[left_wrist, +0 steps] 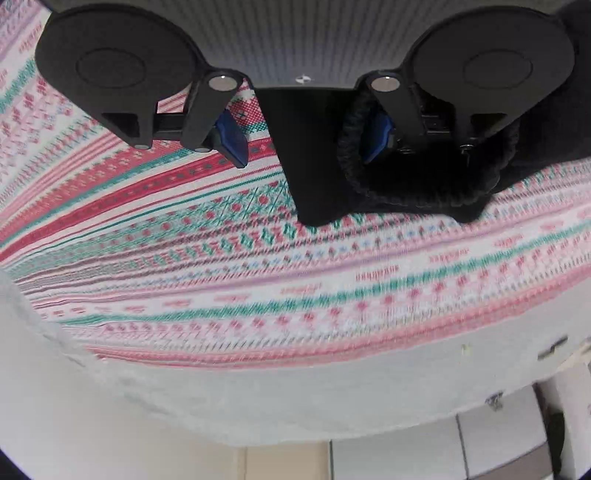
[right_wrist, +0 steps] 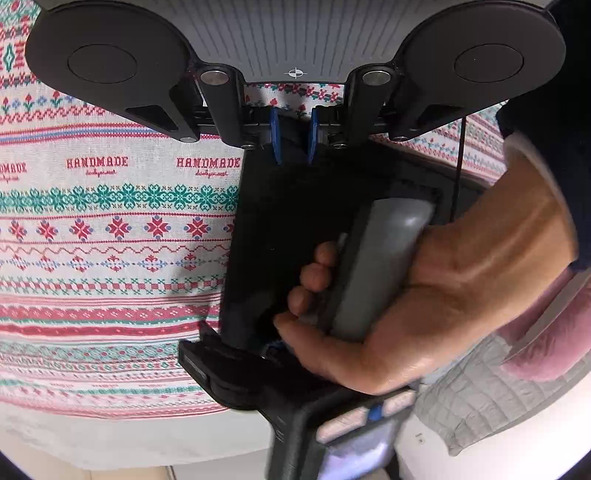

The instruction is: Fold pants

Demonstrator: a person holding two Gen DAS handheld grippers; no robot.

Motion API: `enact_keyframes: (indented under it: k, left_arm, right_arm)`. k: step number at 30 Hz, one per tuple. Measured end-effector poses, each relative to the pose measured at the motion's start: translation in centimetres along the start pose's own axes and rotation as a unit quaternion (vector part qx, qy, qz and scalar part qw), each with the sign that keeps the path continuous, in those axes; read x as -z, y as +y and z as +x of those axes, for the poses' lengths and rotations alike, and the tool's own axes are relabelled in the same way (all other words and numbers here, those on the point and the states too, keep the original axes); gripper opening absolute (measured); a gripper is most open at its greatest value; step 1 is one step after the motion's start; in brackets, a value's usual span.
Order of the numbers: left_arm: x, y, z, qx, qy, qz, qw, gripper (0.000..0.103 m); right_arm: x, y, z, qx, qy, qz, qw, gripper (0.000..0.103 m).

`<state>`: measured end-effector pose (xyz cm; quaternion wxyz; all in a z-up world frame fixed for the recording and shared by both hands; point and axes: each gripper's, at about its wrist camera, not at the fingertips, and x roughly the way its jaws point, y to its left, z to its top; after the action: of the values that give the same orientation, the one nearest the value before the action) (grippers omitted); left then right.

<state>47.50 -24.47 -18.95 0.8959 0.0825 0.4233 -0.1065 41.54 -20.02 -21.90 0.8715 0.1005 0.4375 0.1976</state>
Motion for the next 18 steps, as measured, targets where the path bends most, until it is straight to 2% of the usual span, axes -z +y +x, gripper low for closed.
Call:
enact_keyframes:
  k: [2, 4, 7, 9, 13, 16, 18]
  left_arm:
    - [0.2, 0.3, -1.1, -0.022, -0.008, 0.014, 0.9996, 0.093]
    - [1.0, 2.8, -2.4, -0.035, -0.018, 0.01, 0.9992, 0.093]
    - [1.7, 7.5, -3.9, -0.017, -0.033, -0.048, 0.9982, 0.093]
    - [2.5, 11.0, -5.5, -0.011, -0.046, -0.098, 0.9941, 0.093]
    - [4.0, 15.8, -8.5, -0.066, -0.071, -0.132, 0.9865, 0.093]
    - [5.1, 18.8, -10.6, -0.094, -0.079, -0.153, 0.9805, 0.093]
    - [5.8, 20.9, -12.2, -0.099, -0.086, -0.176, 0.9757, 0.093]
  right_arm:
    - [-0.1, 0.3, -0.7, -0.001, -0.007, 0.001, 1.0, 0.019]
    - [-0.1, 0.5, -1.2, 0.001, -0.013, -0.005, 1.0, 0.019]
    - [0.1, 0.0, -1.2, 0.002, -0.005, 0.005, 1.0, 0.019]
    - [0.3, 0.1, -0.8, 0.007, 0.0, -0.001, 1.0, 0.019]
    - [0.3, 0.6, -0.8, 0.014, 0.002, -0.012, 1.0, 0.019]
    - [0.4, 1.1, -0.6, 0.018, 0.002, -0.02, 1.0, 0.019]
    - [0.5, 1.2, -0.5, 0.021, 0.003, -0.024, 0.999, 0.019]
